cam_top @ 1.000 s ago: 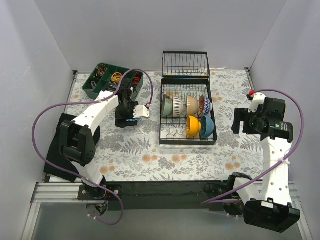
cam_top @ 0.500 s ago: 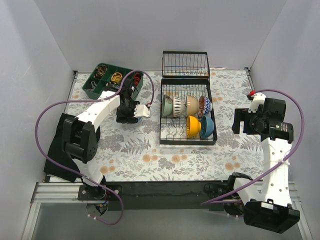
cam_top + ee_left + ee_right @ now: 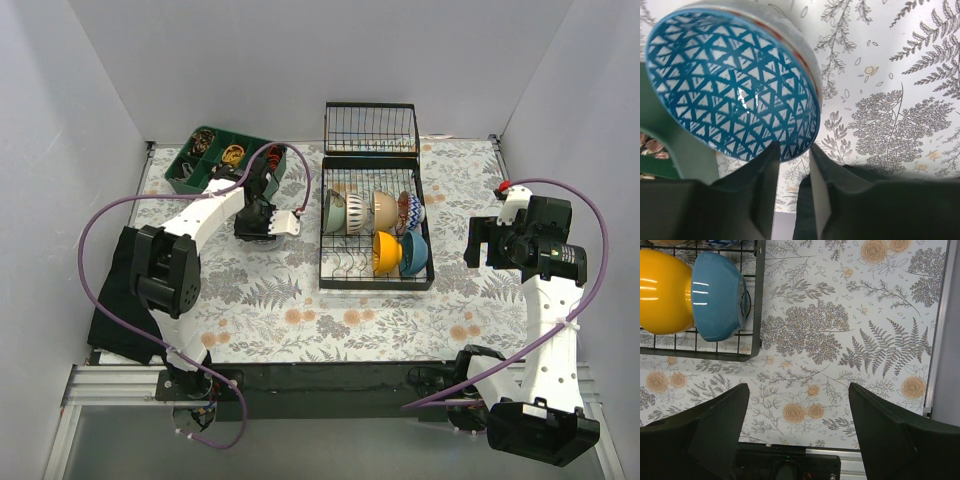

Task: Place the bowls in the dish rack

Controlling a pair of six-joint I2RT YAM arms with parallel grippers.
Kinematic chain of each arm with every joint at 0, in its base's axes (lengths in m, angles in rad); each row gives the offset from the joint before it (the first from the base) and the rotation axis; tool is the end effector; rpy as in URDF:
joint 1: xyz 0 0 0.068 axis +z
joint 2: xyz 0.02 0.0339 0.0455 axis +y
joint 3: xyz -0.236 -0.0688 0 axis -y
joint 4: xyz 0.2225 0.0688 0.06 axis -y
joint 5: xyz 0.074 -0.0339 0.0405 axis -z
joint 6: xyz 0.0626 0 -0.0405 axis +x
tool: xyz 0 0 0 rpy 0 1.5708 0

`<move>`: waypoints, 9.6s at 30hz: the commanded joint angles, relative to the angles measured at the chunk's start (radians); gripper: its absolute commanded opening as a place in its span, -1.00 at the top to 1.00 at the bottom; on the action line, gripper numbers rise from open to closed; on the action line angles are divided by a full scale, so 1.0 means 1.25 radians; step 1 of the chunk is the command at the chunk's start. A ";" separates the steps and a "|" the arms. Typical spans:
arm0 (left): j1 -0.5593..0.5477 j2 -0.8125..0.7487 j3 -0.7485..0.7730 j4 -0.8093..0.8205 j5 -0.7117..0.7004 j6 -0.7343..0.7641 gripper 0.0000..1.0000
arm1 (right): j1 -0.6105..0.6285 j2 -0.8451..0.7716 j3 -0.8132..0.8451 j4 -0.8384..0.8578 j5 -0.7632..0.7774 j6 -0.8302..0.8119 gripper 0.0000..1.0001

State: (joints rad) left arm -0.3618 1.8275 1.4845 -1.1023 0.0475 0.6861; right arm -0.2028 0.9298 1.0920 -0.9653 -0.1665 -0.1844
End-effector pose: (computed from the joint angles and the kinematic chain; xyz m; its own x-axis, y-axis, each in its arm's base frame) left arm 0.3045 -0.1184 0.1880 -0.4904 0.8622 -0.1267 0.8657 0.4987 0.0428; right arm 0.1814 -0.0267 0.3001 -0.7086 -0.0389 -0.7046 -0.0448 0.9989 -0.0101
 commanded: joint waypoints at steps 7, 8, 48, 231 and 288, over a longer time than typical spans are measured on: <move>0.004 -0.042 0.063 -0.056 0.025 0.012 0.79 | -0.005 0.001 -0.001 0.031 -0.005 0.011 -0.77; 0.001 -0.048 0.058 -0.058 0.029 0.008 0.81 | -0.005 0.000 -0.002 0.032 -0.007 0.013 -0.77; 0.001 0.100 0.145 -0.230 0.259 -0.175 0.32 | -0.011 0.016 -0.015 0.045 -0.007 0.014 -0.77; -0.147 -0.180 -0.275 0.354 -0.028 -0.669 -0.04 | -0.037 -0.047 -0.046 0.078 0.012 0.008 -0.79; -0.134 -0.268 -0.622 1.498 0.552 -1.931 1.00 | -0.050 0.035 -0.028 0.056 0.062 -0.012 -0.77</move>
State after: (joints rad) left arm -0.5358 1.5124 0.7494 0.6170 0.7589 -1.6783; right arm -0.2607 0.9581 1.0309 -0.8944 -0.0986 -0.1879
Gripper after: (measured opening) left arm 0.054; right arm 0.886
